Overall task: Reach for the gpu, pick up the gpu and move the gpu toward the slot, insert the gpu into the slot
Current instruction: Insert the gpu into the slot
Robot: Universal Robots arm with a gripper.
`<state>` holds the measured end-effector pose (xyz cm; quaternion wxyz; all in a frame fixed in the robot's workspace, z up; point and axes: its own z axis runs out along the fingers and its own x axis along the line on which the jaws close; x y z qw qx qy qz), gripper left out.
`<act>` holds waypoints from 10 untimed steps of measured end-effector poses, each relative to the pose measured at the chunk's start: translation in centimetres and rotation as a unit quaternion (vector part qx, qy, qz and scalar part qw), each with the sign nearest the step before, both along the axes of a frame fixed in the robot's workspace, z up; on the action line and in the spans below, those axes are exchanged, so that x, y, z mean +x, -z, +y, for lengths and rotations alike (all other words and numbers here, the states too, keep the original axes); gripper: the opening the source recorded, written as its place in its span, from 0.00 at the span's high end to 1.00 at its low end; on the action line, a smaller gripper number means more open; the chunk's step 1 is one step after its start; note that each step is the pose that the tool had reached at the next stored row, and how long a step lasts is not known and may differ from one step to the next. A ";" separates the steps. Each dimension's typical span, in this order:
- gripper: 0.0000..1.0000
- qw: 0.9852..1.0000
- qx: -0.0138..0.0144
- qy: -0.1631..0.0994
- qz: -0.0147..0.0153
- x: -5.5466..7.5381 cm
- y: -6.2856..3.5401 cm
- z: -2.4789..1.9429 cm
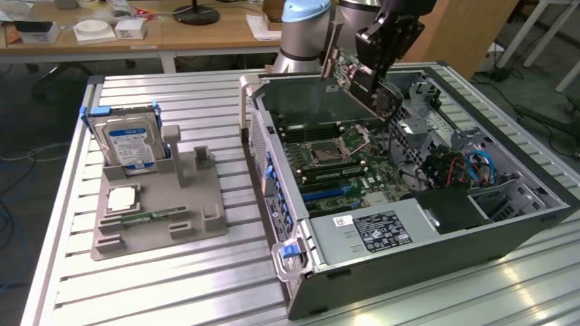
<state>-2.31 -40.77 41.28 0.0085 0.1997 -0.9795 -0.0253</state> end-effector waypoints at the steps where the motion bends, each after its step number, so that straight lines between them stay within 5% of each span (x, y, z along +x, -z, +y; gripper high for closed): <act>1: 0.74 1.000 0.000 -0.009 0.000 0.0 0.00 0.00; 10: 0.74 0.996 0.000 -0.085 0.000 0.0 0.02 0.00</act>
